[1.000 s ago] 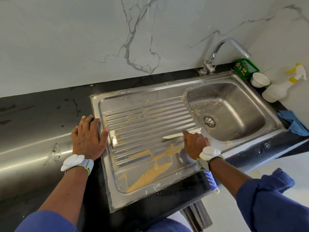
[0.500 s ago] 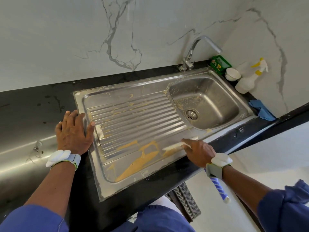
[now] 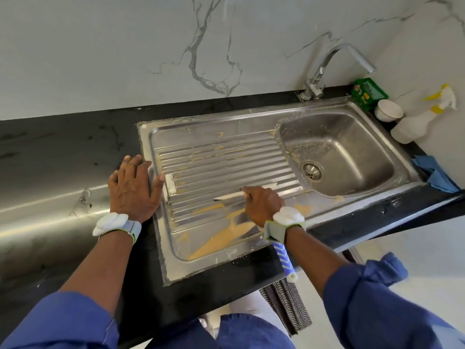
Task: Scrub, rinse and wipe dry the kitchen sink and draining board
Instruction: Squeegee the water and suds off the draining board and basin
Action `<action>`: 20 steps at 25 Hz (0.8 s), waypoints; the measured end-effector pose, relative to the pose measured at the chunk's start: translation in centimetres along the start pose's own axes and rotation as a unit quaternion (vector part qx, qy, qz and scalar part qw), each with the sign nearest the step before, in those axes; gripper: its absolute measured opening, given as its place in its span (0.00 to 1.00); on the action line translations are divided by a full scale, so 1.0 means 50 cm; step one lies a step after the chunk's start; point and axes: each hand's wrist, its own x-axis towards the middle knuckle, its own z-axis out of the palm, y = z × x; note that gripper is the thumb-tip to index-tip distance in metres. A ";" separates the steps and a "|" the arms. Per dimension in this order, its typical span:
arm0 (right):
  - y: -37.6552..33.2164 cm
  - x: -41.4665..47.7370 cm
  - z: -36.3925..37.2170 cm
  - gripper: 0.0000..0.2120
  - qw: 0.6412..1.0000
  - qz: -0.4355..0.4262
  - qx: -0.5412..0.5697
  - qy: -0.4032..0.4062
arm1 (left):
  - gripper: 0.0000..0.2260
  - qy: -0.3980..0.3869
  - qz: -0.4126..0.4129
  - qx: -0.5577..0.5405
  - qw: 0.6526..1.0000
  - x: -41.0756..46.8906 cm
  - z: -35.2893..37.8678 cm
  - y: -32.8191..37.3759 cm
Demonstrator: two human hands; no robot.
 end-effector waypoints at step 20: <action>-0.110 -0.150 0.043 0.22 0.996 -0.046 -0.029 -0.069 | 0.25 0.009 -0.020 0.008 1.000 -0.002 0.009 -0.005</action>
